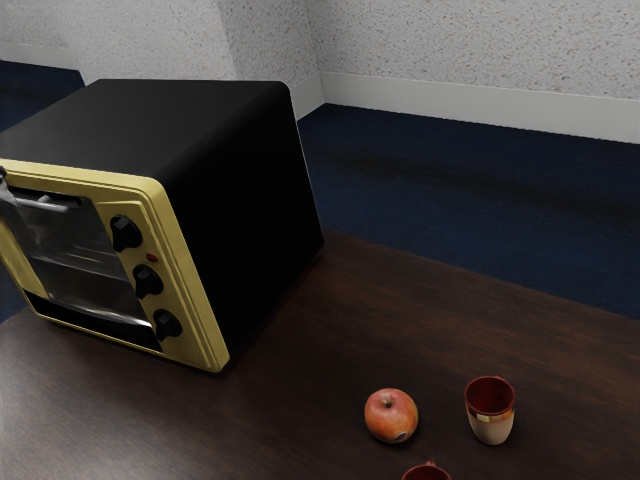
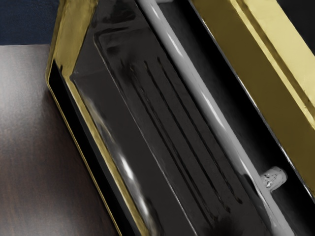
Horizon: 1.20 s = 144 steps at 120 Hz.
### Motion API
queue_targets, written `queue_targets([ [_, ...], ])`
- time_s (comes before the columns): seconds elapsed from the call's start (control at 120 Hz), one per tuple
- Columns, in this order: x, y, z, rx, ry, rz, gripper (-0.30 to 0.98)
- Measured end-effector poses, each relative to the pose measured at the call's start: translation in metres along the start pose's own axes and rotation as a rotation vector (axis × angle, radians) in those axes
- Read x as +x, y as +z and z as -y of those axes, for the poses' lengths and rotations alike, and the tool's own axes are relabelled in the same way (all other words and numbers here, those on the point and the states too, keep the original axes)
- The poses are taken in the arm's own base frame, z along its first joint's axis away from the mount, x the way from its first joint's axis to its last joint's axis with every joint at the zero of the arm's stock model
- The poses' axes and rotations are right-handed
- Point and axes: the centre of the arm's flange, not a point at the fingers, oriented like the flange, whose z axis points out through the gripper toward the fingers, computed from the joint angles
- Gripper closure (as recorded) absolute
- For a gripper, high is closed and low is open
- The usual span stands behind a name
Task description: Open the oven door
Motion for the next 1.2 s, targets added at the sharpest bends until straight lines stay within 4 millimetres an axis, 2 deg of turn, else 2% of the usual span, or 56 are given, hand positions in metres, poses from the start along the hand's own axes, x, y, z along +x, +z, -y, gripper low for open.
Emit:
queue_targets([
  [0.083,-0.001,-0.004,-0.014,-0.012,0.018,-0.067,0.00],
  [0.167,-0.001,-0.001,-0.019,-0.067,-0.022,-0.064,0.00],
  [0.317,-0.006,0.017,-0.012,-0.142,-0.166,0.004,0.00],
  [0.442,-0.001,0.025,0.002,-0.156,-0.263,0.021,0.00],
  [0.525,0.003,0.035,0.006,-0.165,-0.321,0.043,0.00],
  [0.667,0.010,0.041,0.015,-0.181,-0.410,0.059,0.00],
  [1.2,0.018,0.065,0.015,-0.179,-0.540,0.103,0.00],
])
